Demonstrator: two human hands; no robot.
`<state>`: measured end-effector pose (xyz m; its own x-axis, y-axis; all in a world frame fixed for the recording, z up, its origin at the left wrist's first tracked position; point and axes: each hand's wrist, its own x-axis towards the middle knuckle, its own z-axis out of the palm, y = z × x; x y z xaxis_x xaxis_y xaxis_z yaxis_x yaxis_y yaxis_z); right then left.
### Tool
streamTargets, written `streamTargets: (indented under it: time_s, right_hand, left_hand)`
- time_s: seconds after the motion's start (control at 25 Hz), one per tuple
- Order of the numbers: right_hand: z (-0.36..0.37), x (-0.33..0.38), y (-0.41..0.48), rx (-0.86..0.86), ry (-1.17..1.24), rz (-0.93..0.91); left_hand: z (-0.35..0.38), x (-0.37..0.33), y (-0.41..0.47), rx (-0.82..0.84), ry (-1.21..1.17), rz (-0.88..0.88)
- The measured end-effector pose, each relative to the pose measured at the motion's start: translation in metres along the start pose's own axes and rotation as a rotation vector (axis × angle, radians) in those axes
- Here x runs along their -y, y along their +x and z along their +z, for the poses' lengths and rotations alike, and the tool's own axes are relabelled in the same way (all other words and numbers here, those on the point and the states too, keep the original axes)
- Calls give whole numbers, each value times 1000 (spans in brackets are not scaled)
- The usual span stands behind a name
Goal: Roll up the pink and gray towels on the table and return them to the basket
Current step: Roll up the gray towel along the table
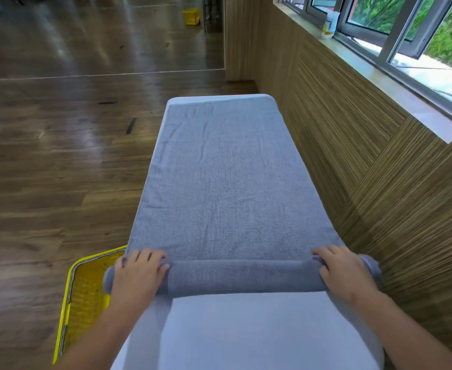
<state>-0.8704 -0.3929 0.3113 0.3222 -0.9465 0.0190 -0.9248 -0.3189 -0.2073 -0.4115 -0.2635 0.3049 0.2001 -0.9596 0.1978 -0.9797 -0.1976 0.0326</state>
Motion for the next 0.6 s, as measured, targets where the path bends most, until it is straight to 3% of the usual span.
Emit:
streamTargets:
  time_s: [0.08, 0.24, 0.44, 0.6]
  right_hand:
    - [3, 9, -9, -185, 40, -112]
    - [21, 32, -43, -121, 66, -359]
    - [33, 7, -33, -163, 38, -161]
    - [24, 5, -35, -165, 76, -142]
  left_hand:
    - [-2, -14, -3, -29, -42, -2]
    - [15, -35, -46, 77, -116, 262]
    - [22, -3, -40, 103, -107, 135]
    - [9, -3, -42, 101, -164, 116]
